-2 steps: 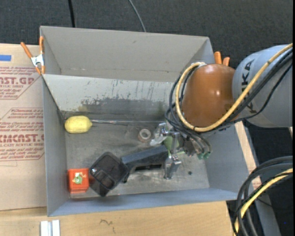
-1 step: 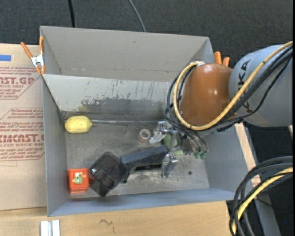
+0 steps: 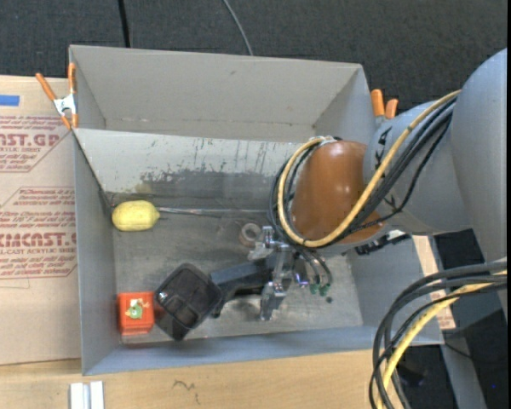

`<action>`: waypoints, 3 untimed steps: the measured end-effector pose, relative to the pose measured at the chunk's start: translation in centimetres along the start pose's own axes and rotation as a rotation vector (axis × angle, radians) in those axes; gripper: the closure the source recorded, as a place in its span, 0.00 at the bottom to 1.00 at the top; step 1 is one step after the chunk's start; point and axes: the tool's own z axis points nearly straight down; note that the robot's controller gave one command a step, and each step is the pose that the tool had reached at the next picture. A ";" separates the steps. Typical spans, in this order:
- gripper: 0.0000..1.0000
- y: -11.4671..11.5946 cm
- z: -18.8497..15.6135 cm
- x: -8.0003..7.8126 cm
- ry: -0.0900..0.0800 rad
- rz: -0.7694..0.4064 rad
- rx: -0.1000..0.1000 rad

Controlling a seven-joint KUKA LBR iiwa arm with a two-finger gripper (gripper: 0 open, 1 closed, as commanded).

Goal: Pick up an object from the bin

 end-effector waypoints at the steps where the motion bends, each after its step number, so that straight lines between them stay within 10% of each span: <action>1: 1.00 0.0 0.7 0.1 0.005 0.018 0.001; 3: 1.00 0.0 0.4 0.4 0.015 0.018 0.002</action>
Offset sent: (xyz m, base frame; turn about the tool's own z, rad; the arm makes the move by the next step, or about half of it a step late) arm 0.0000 0.0000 0.0000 0.0000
